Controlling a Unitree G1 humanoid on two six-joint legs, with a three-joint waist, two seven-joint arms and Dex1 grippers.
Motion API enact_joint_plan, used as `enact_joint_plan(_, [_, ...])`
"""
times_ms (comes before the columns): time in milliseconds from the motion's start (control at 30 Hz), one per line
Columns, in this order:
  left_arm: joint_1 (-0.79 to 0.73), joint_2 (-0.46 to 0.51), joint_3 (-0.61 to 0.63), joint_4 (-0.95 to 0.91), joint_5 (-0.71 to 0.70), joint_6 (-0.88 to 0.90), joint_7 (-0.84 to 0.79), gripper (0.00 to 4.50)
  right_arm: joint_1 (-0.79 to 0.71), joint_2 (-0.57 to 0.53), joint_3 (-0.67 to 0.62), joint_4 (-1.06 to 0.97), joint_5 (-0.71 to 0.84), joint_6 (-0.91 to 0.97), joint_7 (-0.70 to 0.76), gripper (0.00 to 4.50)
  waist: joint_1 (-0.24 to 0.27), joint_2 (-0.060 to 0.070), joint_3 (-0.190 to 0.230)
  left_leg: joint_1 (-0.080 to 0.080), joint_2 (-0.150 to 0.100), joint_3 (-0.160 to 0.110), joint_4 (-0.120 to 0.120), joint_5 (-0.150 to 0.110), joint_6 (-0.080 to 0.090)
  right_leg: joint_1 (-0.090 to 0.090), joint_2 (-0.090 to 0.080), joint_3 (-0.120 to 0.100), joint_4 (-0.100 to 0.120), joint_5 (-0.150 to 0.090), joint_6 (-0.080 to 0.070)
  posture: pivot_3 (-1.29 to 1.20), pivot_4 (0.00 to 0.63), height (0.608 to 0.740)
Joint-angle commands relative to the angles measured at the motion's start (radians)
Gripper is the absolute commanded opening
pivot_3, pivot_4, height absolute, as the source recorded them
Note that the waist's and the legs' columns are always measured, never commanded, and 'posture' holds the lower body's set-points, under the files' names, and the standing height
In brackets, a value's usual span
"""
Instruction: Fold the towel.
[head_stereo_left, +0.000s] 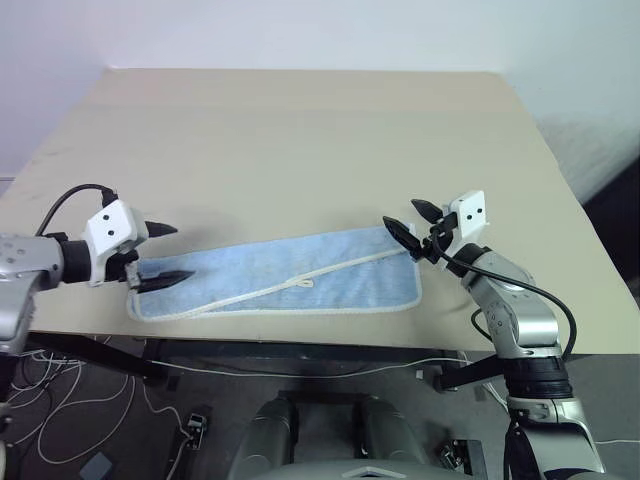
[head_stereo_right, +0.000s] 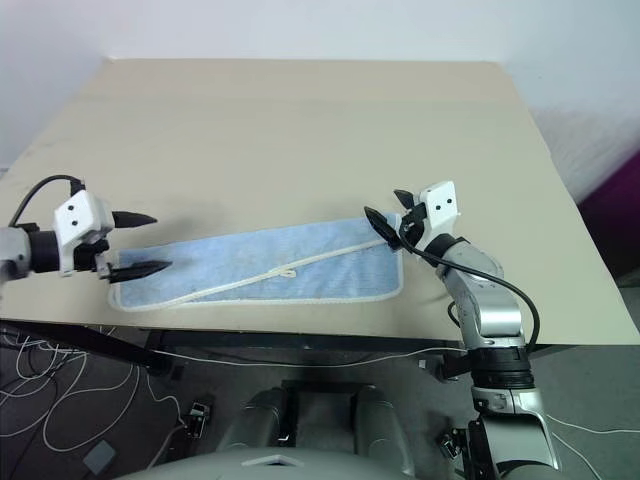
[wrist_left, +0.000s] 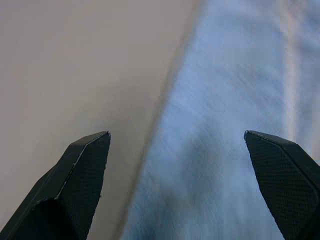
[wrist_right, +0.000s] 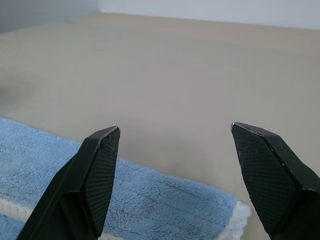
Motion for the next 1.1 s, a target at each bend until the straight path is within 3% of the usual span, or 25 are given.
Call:
enact_joint_plan(33, [-0.054, 0.074, -0.053, 0.027, 0.024, -0.078, -0.197, 4.49, -0.039, -0.012, -0.003, 0.000, 0.002, -0.001, 0.012, 3.73, 0.000, 0.001, 0.001, 0.000, 0.000, 0.000, 0.000, 0.000, 0.000, 0.000, 0.000, 0.000, 0.000, 0.000, 0.000, 0.00, 0.150, 0.740])
enact_joint_plan(300, [-0.199, 0.132, -0.304, 0.118, 0.220, -0.295, -0.227, 4.49, -0.098, -0.023, 0.020, 0.040, -0.005, 0.018, 0.050, 3.73, 0.001, 0.001, 0.001, 0.000, 0.000, 0.000, 0.000, 0.000, 0.000, 0.000, 0.003, 0.000, 0.000, 0.000, 0.000, 0.00, 0.150, 0.740])
enact_joint_plan(500, [-0.297, 0.120, -0.443, 0.255, 0.307, -0.402, -0.227, 4.49, -0.113, -0.022, 0.023, 0.045, -0.009, 0.020, 0.054, 3.73, -0.005, 0.001, 0.001, 0.000, 0.001, 0.000, 0.001, 0.000, 0.000, 0.000, 0.004, 0.000, 0.001, 0.000, 0.000, 0.00, 0.150, 0.740])
enact_joint_plan(800, [-0.332, 0.117, -0.536, 0.315, 0.293, -0.448, -0.227, 4.49, -0.082, -0.020, 0.016, 0.021, -0.010, 0.019, 0.034, 3.73, -0.024, 0.001, 0.001, 0.000, 0.001, 0.000, 0.001, 0.000, 0.001, 0.000, 0.005, 0.000, 0.002, 0.000, 0.000, 0.00, 0.150, 0.740])
enact_joint_plan(900, [-0.321, 0.122, -0.547, 0.308, 0.266, -0.444, -0.227, 3.90, -0.085, -0.017, 0.017, 0.025, -0.011, 0.016, 0.028, 3.73, -0.026, 0.001, 0.001, 0.000, 0.001, 0.000, 0.001, 0.000, 0.001, 0.000, 0.005, 0.000, 0.003, 0.000, 0.000, 0.00, 0.150, 0.740])
enact_joint_plan(1100, [-0.298, 0.135, -0.551, 0.313, 0.253, -0.436, -0.227, 2.02, -0.093, -0.011, 0.017, 0.036, -0.009, 0.007, 0.024, 3.73, -0.024, 0.001, 0.001, 0.000, 0.001, 0.000, 0.001, 0.000, 0.001, 0.000, 0.005, 0.000, 0.003, 0.000, 0.000, 0.00, 0.150, 0.740])
